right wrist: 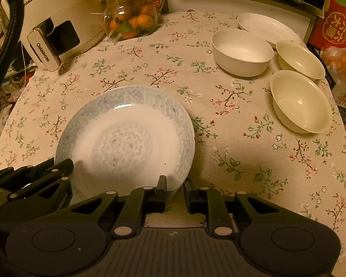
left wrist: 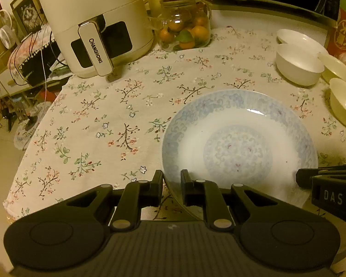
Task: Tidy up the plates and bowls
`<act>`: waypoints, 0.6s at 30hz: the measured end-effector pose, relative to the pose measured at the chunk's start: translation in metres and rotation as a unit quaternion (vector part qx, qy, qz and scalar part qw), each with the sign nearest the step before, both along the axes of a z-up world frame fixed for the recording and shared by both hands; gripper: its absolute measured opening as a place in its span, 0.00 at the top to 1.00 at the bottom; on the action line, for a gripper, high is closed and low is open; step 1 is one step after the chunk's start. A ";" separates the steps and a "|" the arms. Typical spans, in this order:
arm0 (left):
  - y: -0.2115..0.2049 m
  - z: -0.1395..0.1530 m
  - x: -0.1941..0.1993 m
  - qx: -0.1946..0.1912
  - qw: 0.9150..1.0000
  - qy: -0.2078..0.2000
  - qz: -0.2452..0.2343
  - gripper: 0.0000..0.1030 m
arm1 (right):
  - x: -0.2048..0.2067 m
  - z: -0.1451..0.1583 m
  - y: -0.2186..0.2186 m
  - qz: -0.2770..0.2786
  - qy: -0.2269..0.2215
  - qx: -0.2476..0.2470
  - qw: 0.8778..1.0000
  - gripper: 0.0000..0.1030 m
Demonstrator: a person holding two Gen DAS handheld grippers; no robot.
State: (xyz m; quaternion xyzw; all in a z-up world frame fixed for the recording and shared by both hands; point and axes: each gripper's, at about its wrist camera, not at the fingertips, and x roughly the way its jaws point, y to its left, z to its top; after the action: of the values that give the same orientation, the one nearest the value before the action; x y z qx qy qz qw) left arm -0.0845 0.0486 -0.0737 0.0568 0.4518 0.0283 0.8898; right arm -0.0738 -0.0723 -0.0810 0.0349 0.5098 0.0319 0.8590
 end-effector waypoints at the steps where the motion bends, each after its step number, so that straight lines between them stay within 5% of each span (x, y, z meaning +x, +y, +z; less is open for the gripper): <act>1: 0.000 0.000 0.000 0.001 1.000 0.000 0.000 0.86 | 0.000 -0.001 0.000 0.000 0.000 -0.002 1.000 0.84; 16: 0.003 0.006 0.005 -0.005 1.000 -0.003 0.004 0.77 | 0.004 -0.003 -0.002 -0.005 0.003 -0.009 1.000 0.81; 18: 0.004 0.011 0.006 -0.006 1.000 -0.011 0.008 0.74 | 0.005 0.002 -0.005 -0.010 -0.003 -0.011 1.000 0.70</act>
State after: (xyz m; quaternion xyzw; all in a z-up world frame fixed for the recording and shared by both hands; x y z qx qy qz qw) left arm -0.0782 0.0523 -0.0628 0.0475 0.4425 0.0332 0.8949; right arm -0.0691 -0.0776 -0.0793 0.0303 0.5074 0.0178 0.8610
